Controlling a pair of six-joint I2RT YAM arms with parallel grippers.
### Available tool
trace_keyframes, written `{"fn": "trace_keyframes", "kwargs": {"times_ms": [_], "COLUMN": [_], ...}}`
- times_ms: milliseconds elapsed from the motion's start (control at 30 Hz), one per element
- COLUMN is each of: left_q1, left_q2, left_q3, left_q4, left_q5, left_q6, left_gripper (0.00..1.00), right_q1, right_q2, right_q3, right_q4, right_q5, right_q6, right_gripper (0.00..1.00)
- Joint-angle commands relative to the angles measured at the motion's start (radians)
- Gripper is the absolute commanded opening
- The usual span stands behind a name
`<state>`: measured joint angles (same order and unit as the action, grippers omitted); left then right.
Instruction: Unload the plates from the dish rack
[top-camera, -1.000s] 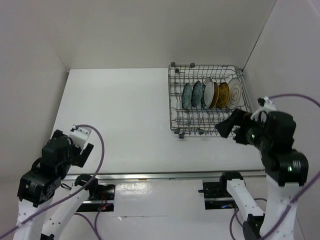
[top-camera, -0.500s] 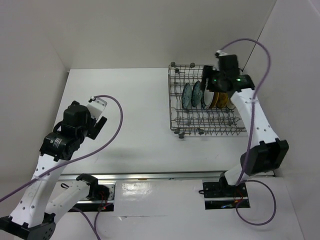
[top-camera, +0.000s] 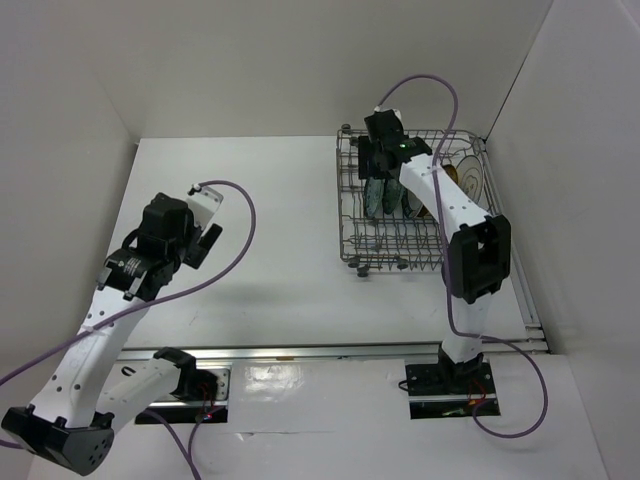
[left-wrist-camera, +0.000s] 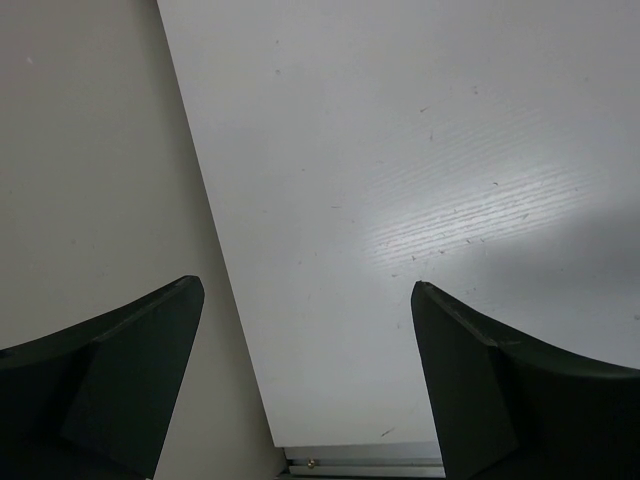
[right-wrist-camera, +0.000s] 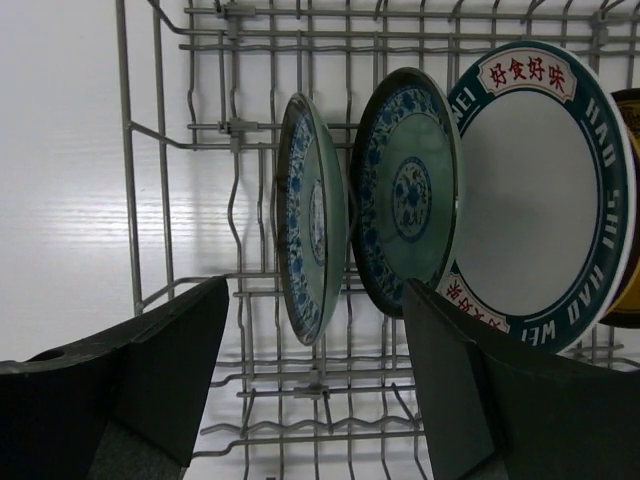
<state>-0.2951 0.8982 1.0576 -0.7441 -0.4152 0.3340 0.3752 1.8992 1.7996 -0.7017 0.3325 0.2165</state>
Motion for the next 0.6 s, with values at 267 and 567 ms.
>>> {"fn": "trace_keyframes", "kwargs": {"times_ms": [267, 567], "left_q1": [-0.003, -0.003], "left_q2": [0.013, -0.005], "left_q3": [-0.021, -0.030], "left_q4": [0.058, 0.049], "left_q5": [-0.016, -0.005], "left_q6": [-0.033, -0.043], "left_gripper": [1.00, 1.00], "right_q1": [-0.010, -0.010], "right_q2": [0.159, 0.192], "right_q3": [0.067, 0.103], "right_q4": [0.010, -0.021], "right_q5": [0.042, 0.089], "right_q6": [0.067, 0.054], "right_gripper": [0.58, 0.26]}}
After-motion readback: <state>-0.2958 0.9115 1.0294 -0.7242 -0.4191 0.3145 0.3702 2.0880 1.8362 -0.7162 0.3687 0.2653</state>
